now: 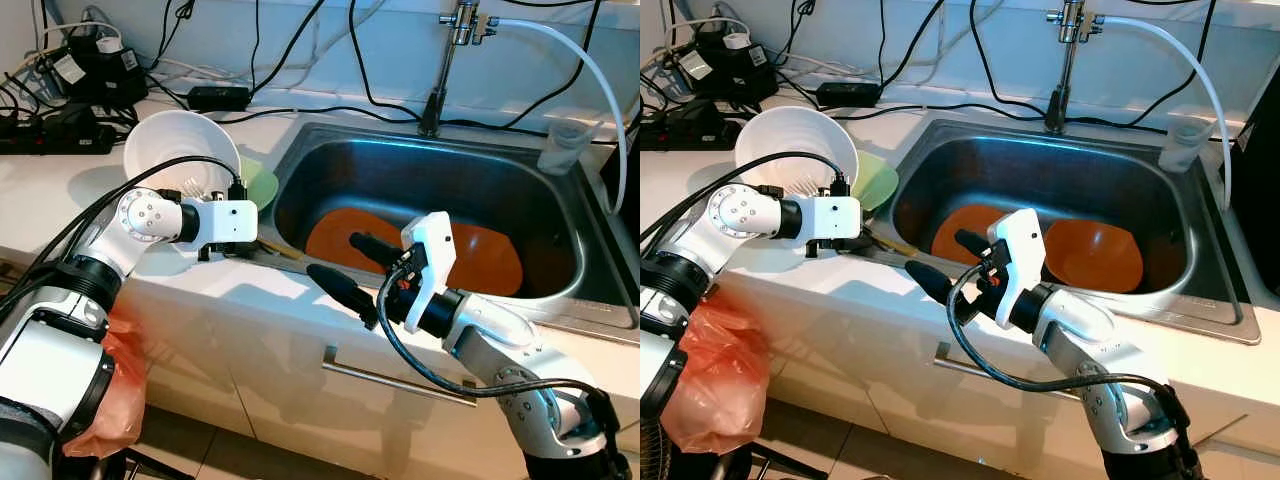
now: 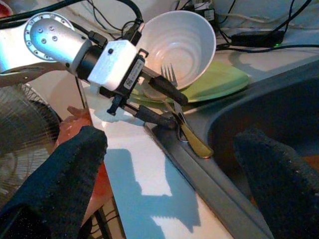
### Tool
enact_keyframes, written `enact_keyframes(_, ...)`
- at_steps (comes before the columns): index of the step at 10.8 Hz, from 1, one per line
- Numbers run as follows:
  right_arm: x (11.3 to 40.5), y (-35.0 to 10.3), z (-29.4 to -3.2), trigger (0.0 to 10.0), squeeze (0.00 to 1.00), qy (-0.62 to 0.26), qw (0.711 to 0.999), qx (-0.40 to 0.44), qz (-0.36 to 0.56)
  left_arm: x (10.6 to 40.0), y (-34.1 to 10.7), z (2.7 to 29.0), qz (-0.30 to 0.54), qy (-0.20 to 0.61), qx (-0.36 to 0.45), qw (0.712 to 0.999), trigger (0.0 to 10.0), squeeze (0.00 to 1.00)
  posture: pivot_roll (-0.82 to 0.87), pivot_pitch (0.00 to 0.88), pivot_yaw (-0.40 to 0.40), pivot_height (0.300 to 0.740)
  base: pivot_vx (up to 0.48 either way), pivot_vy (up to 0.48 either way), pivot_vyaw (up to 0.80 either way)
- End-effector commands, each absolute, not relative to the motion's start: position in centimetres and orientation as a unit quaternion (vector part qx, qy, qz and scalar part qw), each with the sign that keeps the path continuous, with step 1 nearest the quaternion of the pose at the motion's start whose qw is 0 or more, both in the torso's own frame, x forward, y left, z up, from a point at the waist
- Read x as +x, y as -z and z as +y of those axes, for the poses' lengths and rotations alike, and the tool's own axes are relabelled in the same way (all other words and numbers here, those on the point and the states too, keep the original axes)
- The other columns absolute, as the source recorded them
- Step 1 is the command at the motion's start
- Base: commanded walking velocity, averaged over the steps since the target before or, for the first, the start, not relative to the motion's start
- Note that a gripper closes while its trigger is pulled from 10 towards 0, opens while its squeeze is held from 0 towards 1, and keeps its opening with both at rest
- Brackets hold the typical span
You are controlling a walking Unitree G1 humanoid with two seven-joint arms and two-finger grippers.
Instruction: Kitchen organization
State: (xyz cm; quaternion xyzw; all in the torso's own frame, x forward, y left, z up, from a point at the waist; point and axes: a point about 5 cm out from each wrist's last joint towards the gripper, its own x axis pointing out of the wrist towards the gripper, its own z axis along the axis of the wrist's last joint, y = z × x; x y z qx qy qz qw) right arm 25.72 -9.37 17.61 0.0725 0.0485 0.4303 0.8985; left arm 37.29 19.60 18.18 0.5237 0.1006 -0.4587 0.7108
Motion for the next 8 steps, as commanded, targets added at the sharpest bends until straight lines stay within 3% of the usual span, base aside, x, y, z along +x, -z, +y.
enact_keyframes(1, 25.7, -18.4, -9.3, 10.0, 0.0, -0.44, 0.894, 0.073, 0.038, 36.9, -17.0, 20.5, 0.136, 0.461, 0.524, 0.703, 0.0, 0.0, 0.03, 0.0, 0.026, 0.74, 0.0, 0.0, 0.0)
enact_keyframes(8, 25.7, -18.0, -9.3, 10.0, 0.0, -0.439, 0.894, 0.075, 0.044, 37.5, -18.4, 20.8, 0.111, 0.436, 0.527, 0.721, 0.0, 0.0, 0.04, 0.0, 0.029, 0.74, 0.0, 0.0, 0.0)
